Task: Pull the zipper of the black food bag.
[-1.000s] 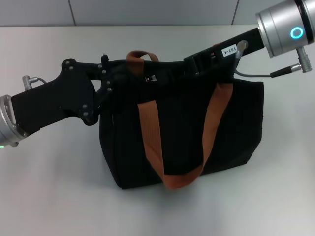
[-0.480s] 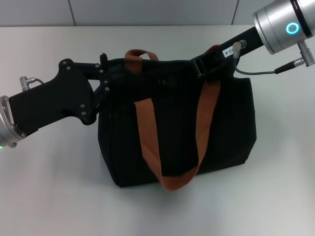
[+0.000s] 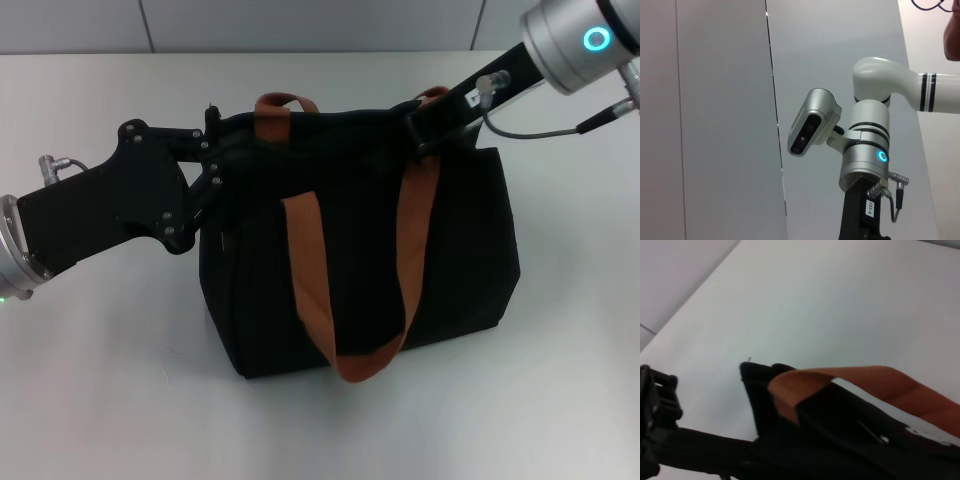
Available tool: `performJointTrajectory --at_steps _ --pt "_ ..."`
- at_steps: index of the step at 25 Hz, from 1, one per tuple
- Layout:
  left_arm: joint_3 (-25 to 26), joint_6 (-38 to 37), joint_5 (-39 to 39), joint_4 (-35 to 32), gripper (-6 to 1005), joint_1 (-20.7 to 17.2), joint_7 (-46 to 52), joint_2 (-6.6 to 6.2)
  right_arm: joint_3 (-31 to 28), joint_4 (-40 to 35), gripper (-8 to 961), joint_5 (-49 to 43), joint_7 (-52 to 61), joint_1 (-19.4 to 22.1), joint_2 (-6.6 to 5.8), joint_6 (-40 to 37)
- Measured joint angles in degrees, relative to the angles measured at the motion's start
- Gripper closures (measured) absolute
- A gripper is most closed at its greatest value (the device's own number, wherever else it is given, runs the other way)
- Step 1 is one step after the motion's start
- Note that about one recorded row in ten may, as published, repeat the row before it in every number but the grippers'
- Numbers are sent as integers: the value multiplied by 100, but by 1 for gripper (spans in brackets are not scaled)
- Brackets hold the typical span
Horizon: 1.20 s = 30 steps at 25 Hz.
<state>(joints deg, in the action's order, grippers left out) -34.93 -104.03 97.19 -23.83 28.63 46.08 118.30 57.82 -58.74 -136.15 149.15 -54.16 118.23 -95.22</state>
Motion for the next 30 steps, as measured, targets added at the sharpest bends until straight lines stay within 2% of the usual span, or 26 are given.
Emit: performJointTrajectory --at_steps 20,30 --pt "21 38 -12 2 951 -16 15 -18 -111 -1350 939 -979 575 199 -8 -551" --pt "29 60 -12 2 950 -33 23 -26 -295 -1649 912 -1018 603 315 -18 -658"
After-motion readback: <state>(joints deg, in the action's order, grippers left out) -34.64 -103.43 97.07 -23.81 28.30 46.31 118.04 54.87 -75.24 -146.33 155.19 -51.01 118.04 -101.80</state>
